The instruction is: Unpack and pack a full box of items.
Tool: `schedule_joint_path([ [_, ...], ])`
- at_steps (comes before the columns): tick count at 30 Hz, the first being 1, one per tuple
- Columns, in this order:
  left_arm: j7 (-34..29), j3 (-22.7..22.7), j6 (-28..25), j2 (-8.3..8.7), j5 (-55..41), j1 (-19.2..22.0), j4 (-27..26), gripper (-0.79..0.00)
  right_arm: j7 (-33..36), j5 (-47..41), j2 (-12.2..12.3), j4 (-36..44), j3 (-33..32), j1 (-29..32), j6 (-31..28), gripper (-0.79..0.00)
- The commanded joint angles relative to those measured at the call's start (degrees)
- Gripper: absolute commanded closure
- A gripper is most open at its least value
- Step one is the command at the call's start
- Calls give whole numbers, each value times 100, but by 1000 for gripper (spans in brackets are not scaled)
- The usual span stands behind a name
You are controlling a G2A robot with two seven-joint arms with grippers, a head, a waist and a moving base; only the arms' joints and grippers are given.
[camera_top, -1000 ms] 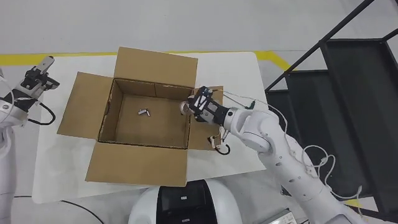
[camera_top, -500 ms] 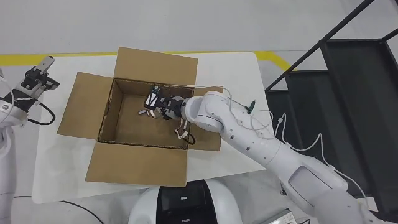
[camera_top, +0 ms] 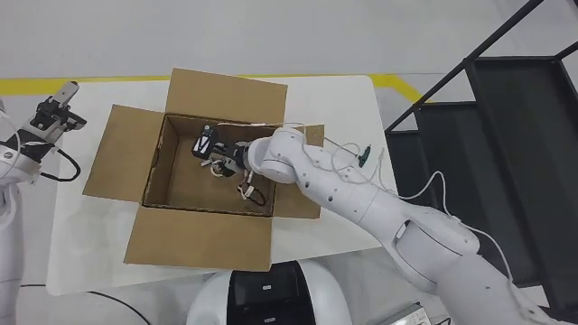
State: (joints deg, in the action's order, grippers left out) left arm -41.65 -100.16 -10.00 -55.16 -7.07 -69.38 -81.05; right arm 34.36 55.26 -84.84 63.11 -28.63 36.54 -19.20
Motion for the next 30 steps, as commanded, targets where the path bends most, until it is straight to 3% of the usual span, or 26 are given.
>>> schedule_joint_path([
  [1,0,0,0,0,0,0,0,-785,-41,56,18,99,-30,25,-192,-785],
  [4,0,0,0,0,0,0,0,-785,-146,167,164,532,-287,226,-370,-785],
  [7,0,0,0,0,0,0,0,-785,-234,276,483,1417,-918,741,-554,-785],
  [13,0,0,0,0,0,0,0,-785,170,814,1258,4112,-3082,2719,-958,-785],
  [18,0,0,0,0,0,0,0,-785,97,686,1580,5491,-4876,4295,-1204,-785],
  [25,0,0,0,0,0,0,0,-785,-493,-98,1708,5308,-6776,5629,-727,-785],
  [30,0,0,0,0,0,0,0,-785,-206,-421,1730,4671,-6985,5714,-376,-785],
])
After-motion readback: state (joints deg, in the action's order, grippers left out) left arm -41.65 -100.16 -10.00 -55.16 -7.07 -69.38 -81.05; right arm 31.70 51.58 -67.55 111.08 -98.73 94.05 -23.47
